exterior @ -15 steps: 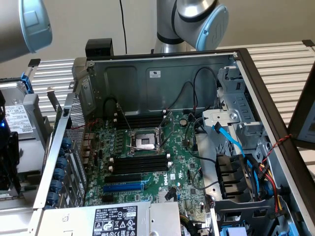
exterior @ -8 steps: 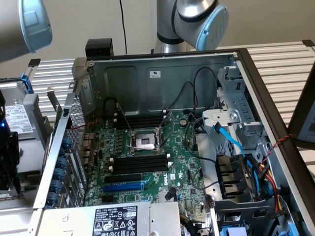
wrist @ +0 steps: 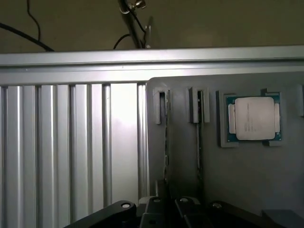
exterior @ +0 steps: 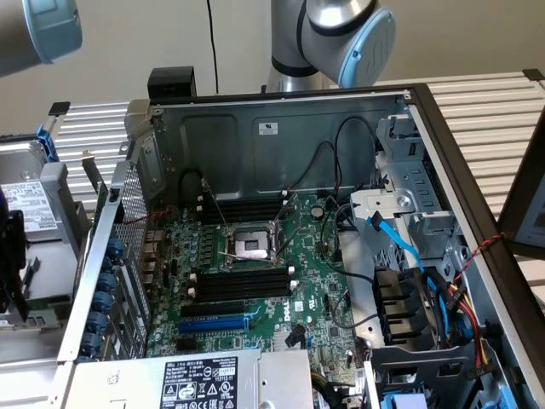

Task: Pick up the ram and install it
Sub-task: 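Pick up the ram and move it above insertion slot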

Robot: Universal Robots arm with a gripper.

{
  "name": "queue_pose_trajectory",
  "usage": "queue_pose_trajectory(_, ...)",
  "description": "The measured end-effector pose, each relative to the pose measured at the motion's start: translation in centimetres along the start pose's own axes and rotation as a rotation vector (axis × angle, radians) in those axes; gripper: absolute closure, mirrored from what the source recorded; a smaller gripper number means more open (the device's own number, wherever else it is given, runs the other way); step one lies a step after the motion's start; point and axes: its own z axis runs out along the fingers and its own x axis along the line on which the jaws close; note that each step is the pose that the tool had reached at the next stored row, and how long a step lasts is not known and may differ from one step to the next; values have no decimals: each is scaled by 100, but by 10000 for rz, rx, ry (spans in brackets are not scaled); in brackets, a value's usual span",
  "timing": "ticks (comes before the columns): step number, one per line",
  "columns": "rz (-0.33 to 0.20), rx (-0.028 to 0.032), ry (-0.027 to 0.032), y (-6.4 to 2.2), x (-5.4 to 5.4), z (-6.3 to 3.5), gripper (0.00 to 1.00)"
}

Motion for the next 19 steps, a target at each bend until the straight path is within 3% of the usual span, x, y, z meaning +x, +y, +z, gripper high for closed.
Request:
queue_pose_trajectory(10, -106, 74, -1, 29, 18, -400, 86)
queue_pose_trajectory(19, -204, 79, 2, 40, 37, -808, 86)
